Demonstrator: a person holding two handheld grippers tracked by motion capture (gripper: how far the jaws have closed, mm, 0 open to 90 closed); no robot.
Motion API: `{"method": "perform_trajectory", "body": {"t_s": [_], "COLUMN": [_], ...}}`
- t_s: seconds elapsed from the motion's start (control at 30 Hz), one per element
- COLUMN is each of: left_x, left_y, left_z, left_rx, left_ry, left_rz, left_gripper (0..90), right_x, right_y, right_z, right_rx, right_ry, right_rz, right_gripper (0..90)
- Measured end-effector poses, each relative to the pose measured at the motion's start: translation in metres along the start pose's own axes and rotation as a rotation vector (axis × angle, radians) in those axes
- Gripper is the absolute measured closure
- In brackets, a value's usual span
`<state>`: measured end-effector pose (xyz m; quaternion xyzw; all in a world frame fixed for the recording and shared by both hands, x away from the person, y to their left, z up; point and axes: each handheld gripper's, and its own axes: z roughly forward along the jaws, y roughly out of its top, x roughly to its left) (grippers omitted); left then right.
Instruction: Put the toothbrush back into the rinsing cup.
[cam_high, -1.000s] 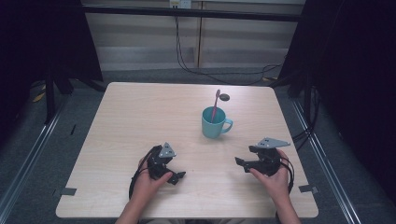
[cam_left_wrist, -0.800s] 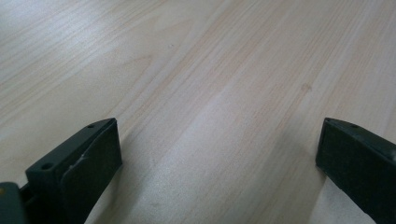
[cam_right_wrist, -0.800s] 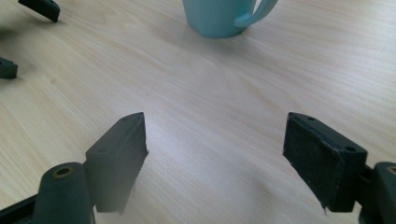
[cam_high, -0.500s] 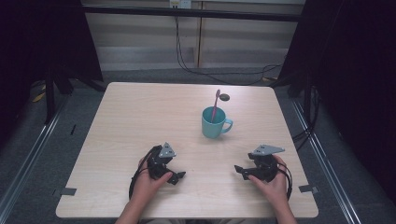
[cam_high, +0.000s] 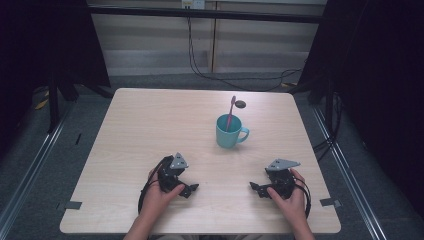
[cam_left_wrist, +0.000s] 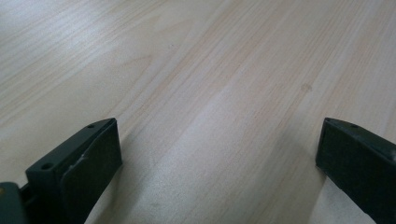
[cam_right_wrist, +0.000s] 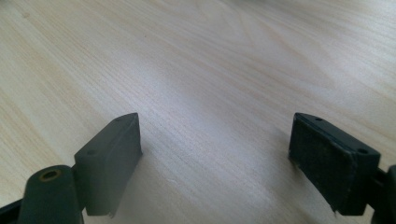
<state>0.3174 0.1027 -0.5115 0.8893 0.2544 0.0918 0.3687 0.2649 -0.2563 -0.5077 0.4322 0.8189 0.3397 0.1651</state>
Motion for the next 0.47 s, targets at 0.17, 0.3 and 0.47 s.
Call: {"method": "perform_trajectory", "body": {"t_s": [0.17,0.3,0.47], "left_x": [-0.0001,-0.0001,0.0000], "left_y": [0.0000,0.0000,0.0000], "left_z": [0.0000,0.0000,0.0000], "left_rx": [-0.001,0.000,0.001], "left_ry": [0.000,0.000,0.000], "left_rz": [-0.001,0.000,0.001], "left_gripper": [0.0,0.0,0.0], "right_x": [-0.0002,0.0000,-0.0005], "right_y": [-0.0043,-0.0045,-0.0044], "right_z": [0.0007,0.0004,0.0007], "right_rx": [-0.035,-0.033,-0.034], "right_ry": [0.003,0.003,0.003], "right_rz": [-0.008,-0.007,-0.009], "right_gripper": [14.5,14.4,13.9]}}
